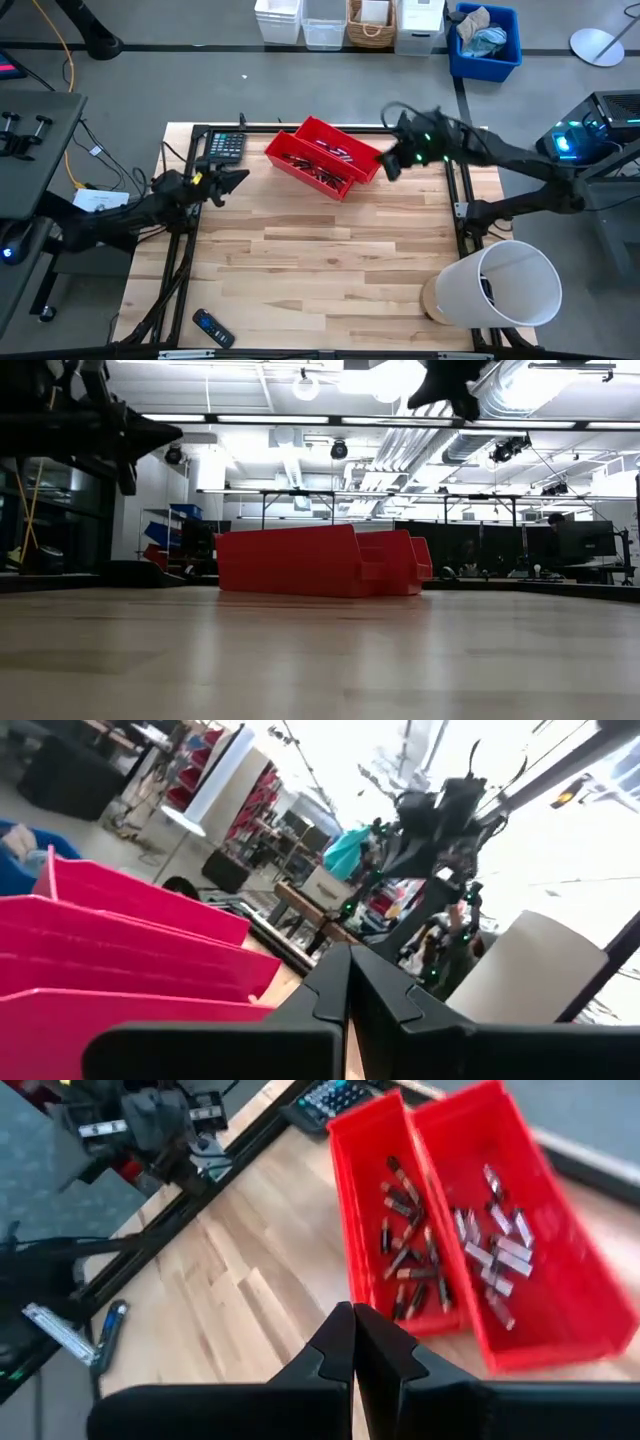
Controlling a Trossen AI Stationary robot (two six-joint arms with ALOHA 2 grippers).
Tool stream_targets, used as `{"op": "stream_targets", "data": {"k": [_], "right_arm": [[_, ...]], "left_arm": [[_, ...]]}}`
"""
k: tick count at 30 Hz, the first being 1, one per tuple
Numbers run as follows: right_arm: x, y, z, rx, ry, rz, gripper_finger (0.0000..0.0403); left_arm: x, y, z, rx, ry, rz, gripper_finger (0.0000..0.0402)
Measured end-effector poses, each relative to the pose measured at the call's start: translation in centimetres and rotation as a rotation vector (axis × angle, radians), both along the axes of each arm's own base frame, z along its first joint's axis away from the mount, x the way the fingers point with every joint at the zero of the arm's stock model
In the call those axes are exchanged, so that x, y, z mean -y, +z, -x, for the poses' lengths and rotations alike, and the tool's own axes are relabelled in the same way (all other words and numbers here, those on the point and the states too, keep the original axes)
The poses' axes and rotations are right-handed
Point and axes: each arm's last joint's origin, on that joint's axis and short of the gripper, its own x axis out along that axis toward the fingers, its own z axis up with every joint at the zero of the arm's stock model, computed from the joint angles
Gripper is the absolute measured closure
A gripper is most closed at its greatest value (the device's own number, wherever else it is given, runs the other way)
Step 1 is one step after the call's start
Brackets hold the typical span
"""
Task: Sort batteries
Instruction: Return to Home Position
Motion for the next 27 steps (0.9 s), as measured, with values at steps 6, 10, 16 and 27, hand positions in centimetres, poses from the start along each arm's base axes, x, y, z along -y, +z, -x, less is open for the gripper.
{"op": "stream_targets", "data": {"k": [6, 10, 16, 27], "right_arm": [[-2.4, -5.3, 4.4, 0.115, -0.038, -0.065, 0.0402], [-2.7, -8.0, 7.4, 0.308, -0.043, 0.034, 0.0403], [-3.2, -13.4, 9.6, 0.559, 0.020, 0.162, 0.0403], [-4.3, -20.0, 11.0, 0.601, 0.260, 0.280, 0.0403]], "left_arm": [[0.3, 0.5, 0.7, 0.040, 0.008, -0.083, 0.0401], [0.3, 0.6, 0.7, 0.034, 0.013, -0.107, 0.0401], [0.3, 0.5, 0.6, 0.025, 0.012, -0.103, 0.0401], [0.3, 0.4, 0.9, 0.026, 0.012, -0.104, 0.0401]]}}
